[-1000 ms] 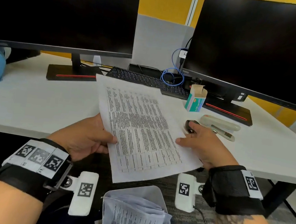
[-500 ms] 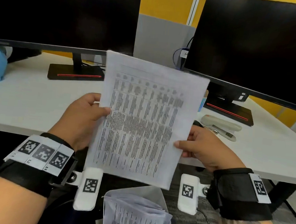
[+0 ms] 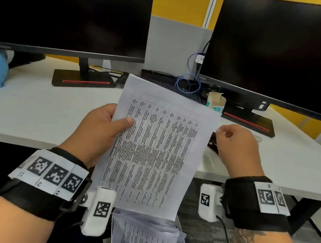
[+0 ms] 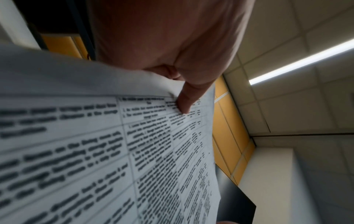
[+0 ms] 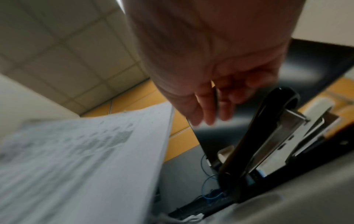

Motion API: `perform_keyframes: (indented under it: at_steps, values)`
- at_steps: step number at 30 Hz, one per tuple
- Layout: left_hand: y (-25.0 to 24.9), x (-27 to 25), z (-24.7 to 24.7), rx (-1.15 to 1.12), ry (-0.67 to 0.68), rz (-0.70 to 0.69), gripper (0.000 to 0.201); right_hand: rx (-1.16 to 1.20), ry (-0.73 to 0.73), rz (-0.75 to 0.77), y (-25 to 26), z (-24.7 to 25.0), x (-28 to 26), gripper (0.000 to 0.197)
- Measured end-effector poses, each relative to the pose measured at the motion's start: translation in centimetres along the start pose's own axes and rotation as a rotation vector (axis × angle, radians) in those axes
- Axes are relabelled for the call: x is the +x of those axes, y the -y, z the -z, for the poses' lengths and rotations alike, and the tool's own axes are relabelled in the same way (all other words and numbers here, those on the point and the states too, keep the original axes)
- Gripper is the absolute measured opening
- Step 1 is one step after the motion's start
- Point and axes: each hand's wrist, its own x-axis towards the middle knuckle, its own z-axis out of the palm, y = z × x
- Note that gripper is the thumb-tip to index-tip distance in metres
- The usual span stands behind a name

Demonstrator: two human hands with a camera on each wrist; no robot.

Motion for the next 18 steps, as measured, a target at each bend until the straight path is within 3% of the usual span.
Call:
perform_keyframes:
  at_steps: [2,5,9,14,18]
  values:
    - [0.2,-0.1,-0.3,0.039,0.008,-0.010,0.018,-0.261,0.080,-0.007,-0.5,-0.6,0.8,0.039]
    - [0.3,-0.4,-0.7,0.072,0.008,-0.020,0.018,-0.570,0.150,-0.052,0.0,-1.3,1.3,0.040]
    - [0.3,-0.5,-1.0,0.134,-0.009,-0.031,0.015,-0.706,0.218,-0.188,0.3,-1.8,2.3,0.047]
    - [-0.1,-0.6,-0.8,0.199,-0.040,-0.040,0.015,-0.419,0.270,-0.240,-0.1,-1.2,2.6,0.041]
    - [-0.5,-0.5,-0.7,0.234,-0.048,-0.053,0.013,0.281,0.039,-0.223,1.6,2.3,1.4,0.041]
